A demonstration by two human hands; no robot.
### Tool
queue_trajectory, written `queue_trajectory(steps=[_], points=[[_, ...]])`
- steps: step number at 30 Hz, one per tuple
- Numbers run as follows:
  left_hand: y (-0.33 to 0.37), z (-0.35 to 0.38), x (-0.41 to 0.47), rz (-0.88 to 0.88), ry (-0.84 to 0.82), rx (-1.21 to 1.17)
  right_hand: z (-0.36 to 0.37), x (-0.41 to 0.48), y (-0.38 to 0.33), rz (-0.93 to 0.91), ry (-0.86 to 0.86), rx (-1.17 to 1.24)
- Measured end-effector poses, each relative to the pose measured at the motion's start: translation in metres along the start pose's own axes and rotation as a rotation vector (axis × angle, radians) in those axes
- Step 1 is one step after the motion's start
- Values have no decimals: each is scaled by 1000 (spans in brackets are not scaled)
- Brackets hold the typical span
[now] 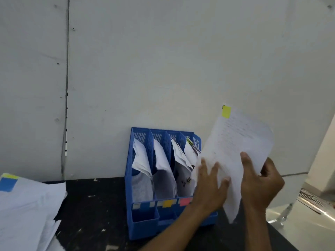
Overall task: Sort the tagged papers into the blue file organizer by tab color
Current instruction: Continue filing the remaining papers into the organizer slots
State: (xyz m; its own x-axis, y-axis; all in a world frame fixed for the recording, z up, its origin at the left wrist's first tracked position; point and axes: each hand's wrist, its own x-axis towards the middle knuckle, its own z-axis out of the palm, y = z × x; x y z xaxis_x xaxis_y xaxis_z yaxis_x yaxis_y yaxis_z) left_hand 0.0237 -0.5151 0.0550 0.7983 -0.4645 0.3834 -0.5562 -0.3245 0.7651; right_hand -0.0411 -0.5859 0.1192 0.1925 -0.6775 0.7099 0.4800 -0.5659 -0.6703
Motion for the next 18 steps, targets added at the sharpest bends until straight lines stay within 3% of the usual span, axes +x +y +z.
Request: queue_trajectory(steps=[3, 8, 12, 15, 18], points=[[0, 15, 5, -145, -31, -161, 1, -1, 14, -8, -5, -39], [-19, 25, 20, -293, 327, -413, 7, -7, 37, 6, -11, -83], [-32, 20, 50, -489, 337, -615, 10, -9, 44, -43, 9, -99], [-33, 9, 62, -463, 287, -612, 11, -3, 43, -73, 39, -81], [-28, 2, 75, -282, 230, -599, 14, 3, 46, -99, 79, -87]])
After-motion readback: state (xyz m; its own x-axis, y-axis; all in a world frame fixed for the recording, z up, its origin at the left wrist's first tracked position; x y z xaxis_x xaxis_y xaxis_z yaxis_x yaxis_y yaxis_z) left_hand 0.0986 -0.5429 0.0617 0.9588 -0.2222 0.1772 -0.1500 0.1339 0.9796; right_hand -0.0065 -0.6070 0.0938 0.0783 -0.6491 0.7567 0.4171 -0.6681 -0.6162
